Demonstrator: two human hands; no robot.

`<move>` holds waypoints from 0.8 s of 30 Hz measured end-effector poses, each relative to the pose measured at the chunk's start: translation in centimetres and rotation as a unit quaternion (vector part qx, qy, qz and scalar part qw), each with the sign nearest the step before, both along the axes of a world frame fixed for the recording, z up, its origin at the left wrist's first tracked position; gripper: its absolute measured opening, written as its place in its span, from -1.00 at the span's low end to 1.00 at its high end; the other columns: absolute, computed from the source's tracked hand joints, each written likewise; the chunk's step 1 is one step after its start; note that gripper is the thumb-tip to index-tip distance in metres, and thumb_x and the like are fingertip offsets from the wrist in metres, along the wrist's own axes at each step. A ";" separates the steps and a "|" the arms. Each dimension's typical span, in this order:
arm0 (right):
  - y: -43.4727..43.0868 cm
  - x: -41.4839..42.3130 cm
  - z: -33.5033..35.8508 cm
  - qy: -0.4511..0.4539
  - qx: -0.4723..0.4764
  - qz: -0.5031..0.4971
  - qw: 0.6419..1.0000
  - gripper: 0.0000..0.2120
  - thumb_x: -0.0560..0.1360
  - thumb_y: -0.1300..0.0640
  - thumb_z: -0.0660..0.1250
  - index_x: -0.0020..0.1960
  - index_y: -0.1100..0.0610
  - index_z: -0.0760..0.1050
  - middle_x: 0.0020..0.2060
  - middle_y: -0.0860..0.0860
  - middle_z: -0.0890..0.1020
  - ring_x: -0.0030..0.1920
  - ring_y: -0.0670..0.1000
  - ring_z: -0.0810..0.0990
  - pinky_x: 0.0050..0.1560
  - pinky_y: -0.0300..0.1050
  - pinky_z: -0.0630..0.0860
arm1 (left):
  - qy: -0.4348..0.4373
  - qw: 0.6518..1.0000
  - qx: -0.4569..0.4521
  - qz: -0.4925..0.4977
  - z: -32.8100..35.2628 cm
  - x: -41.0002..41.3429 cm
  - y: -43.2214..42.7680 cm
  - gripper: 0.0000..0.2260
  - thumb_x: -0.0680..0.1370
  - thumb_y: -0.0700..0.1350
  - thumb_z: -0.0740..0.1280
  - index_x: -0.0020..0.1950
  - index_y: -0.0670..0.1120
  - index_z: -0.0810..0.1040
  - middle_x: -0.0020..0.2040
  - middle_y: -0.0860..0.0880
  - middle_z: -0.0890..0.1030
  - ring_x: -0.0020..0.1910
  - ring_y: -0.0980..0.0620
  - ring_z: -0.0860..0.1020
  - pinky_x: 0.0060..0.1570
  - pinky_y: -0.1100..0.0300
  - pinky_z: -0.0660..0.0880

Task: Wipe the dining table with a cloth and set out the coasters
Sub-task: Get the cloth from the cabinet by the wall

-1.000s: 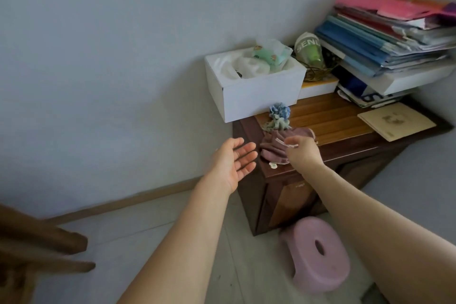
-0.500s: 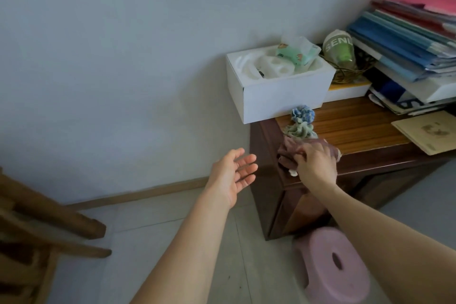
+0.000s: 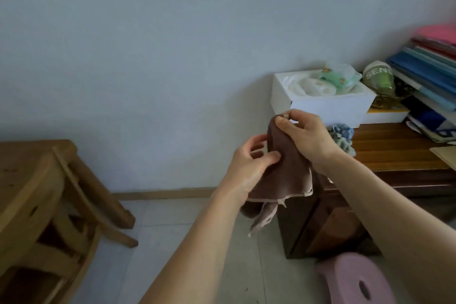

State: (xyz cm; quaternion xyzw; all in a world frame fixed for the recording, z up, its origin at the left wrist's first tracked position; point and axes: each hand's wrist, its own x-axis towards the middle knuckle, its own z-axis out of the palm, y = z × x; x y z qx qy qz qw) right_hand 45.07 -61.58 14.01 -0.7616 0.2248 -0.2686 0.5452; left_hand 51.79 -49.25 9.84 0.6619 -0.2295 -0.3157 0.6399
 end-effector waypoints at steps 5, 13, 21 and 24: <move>7.1 2.0 3.4 -0.008 0.008 0.114 0.993 -0.82 0.56 0.12 0.35 -0.22 0.11 0.54 -0.34 0.06 0.61 -0.33 -0.06 0.53 -0.28 -0.17 0.50 | -0.045 0.999 -0.027 0.002 2.0 1.6 7.5 -0.75 0.42 -0.09 0.46 0.09 0.00 0.62 -0.02 -0.01 0.71 0.02 0.01 0.65 0.05 0.09 0.55; 16.1 4.9 4.4 0.061 0.045 0.268 0.960 -0.62 0.39 -0.16 0.44 0.01 0.13 0.62 -0.15 0.07 0.68 -0.13 0.02 0.64 -0.13 -0.05 0.52 | -0.077 0.983 -0.067 0.151 5.2 3.2 19.8 -0.87 0.54 -0.17 0.40 0.08 -0.14 0.63 -0.02 -0.10 0.71 0.00 0.03 0.66 0.05 0.17 0.57; 25.1 7.8 2.2 0.116 -0.008 0.332 0.936 -0.86 0.51 0.23 0.32 -0.22 0.14 0.59 -0.31 -0.03 0.61 -0.19 -0.05 0.56 -0.14 -0.14 0.43 | -0.077 0.957 -0.068 0.270 6.4 4.6 31.1 -0.94 0.57 -0.07 0.37 -0.06 0.07 0.63 -0.12 0.07 0.71 -0.03 0.11 0.67 0.07 0.13 0.54; 29.1 9.1 2.8 0.089 0.125 0.311 0.938 -0.78 0.53 0.24 0.20 -0.29 0.17 0.44 -0.39 0.09 0.47 -0.34 0.03 0.45 -0.29 -0.11 0.40 | -0.012 0.948 -0.043 0.315 5.9 5.2 34.9 -0.85 0.58 0.00 0.35 0.10 -0.01 0.61 -0.04 0.00 0.71 -0.04 0.05 0.67 0.05 0.08 0.58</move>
